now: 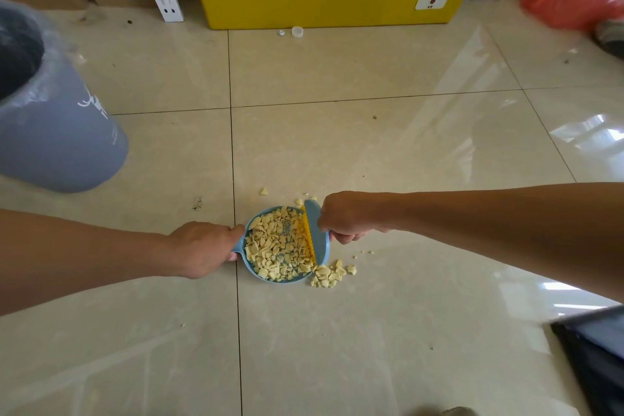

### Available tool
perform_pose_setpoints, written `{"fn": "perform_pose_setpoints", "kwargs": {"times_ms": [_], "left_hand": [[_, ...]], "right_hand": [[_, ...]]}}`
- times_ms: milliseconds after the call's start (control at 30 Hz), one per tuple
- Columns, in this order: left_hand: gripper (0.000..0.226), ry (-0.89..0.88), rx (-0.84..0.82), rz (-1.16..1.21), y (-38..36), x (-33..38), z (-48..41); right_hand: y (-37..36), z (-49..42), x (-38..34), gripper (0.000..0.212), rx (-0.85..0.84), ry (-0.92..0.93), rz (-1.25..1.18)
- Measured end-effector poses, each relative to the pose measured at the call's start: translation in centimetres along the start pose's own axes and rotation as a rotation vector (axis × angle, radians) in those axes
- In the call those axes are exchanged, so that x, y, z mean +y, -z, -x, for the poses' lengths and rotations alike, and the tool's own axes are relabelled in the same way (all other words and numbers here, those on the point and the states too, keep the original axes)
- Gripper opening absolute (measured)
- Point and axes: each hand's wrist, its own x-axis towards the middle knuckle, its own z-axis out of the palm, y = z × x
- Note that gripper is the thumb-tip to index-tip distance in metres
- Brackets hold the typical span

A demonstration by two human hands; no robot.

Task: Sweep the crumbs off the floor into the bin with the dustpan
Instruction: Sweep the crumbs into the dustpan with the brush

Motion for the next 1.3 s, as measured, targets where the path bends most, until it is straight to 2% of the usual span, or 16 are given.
{"fn": "perform_pose_setpoints", "kwargs": {"times_ms": [233,333,467,600,767,900,1000,1133,1300], "left_hand": [[0.032,-0.006,0.003,-0.027,-0.1,0.3,0.1],[0.032,0.015,-0.014,-0.003,-0.2,0.3,0.1],[0.030,0.025,0.009,0.009,-0.1,0.3,0.3],[0.026,0.015,0.070,0.013,-0.5,0.0,1.1],[0.021,0.001,0.103,0.015,-0.8,-1.2,2.4],[0.023,-0.001,0.132,0.065,-0.6,-2.6,3.8],[0.020,0.019,0.136,0.113,-0.9,-4.2,4.8],[0.020,0.015,0.121,0.085,-1.6,-5.8,5.7],[0.018,-0.021,0.067,0.053,-1.8,-5.8,5.8]], "right_hand": [[-0.8,0.2,-0.8,0.021,-0.017,0.030,0.056],[-1.5,0.2,-1.4,0.016,-0.046,0.064,0.057],[-0.6,1.2,-2.1,0.019,-0.004,0.141,0.089],[3.4,2.6,-3.2,0.027,0.102,0.250,0.402],[7.4,2.6,-4.4,0.015,0.356,0.302,0.742],[6.8,1.2,-5.0,0.025,0.555,0.362,1.175],[4.9,-0.7,-5.3,0.032,0.650,0.427,1.330],[2.4,-3.0,-4.1,0.043,0.574,0.513,1.378],[2.4,-2.7,-0.6,0.043,0.442,0.460,1.283]]}}
